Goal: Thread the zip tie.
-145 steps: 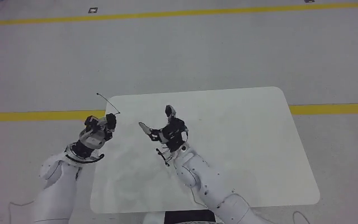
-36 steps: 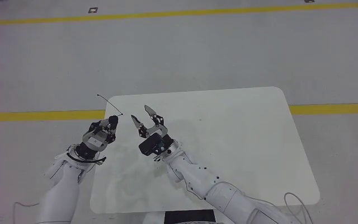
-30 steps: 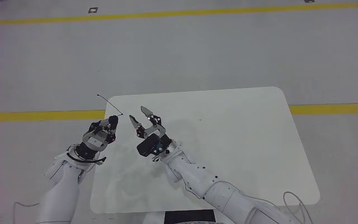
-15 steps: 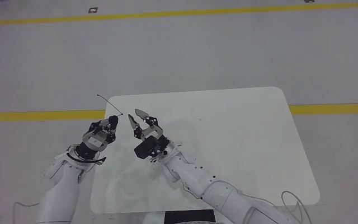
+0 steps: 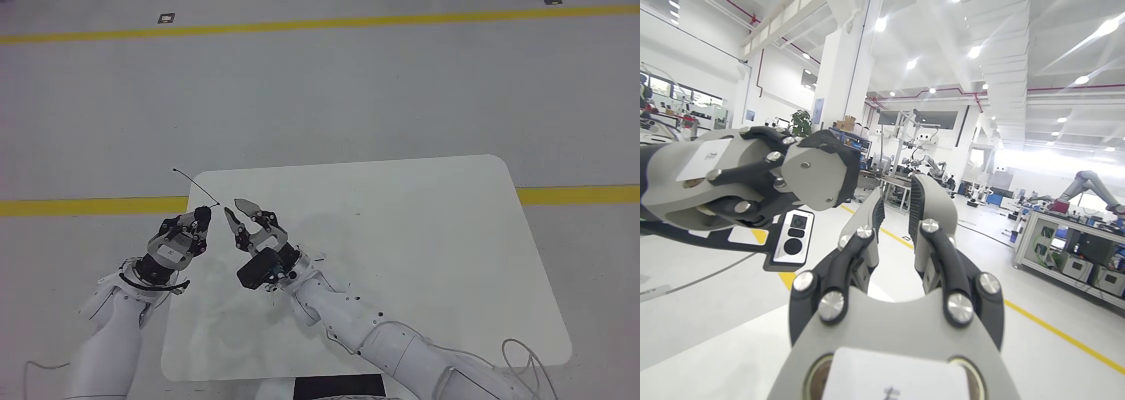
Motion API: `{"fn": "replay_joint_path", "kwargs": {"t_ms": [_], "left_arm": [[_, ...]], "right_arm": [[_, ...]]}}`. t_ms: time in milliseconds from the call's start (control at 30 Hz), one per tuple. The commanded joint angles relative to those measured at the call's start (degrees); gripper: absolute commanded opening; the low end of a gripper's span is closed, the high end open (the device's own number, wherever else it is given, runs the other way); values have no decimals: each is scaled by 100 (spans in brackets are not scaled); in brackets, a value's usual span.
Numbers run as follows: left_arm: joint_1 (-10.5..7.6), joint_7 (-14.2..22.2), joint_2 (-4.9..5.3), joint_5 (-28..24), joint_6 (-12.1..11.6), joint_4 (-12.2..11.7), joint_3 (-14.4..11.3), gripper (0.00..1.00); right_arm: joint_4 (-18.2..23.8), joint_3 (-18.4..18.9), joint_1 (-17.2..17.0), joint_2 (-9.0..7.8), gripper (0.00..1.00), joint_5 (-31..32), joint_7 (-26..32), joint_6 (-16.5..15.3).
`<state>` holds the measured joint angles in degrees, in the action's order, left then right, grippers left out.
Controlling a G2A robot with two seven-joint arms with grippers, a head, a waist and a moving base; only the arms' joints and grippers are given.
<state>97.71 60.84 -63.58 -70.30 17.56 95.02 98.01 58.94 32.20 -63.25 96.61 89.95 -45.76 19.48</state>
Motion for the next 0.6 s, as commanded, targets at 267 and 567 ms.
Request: {"fn": "replay_joint_path", "kwargs": {"t_ms": [267, 567], "left_arm": [[0, 0, 0, 0, 0, 0, 0, 0], [0, 0, 0, 0, 0, 0, 0, 0]], "right_arm": [[12, -64, 41, 0, 16, 0, -32, 0], [-12, -124, 87, 23, 14, 0, -9, 0]]}}
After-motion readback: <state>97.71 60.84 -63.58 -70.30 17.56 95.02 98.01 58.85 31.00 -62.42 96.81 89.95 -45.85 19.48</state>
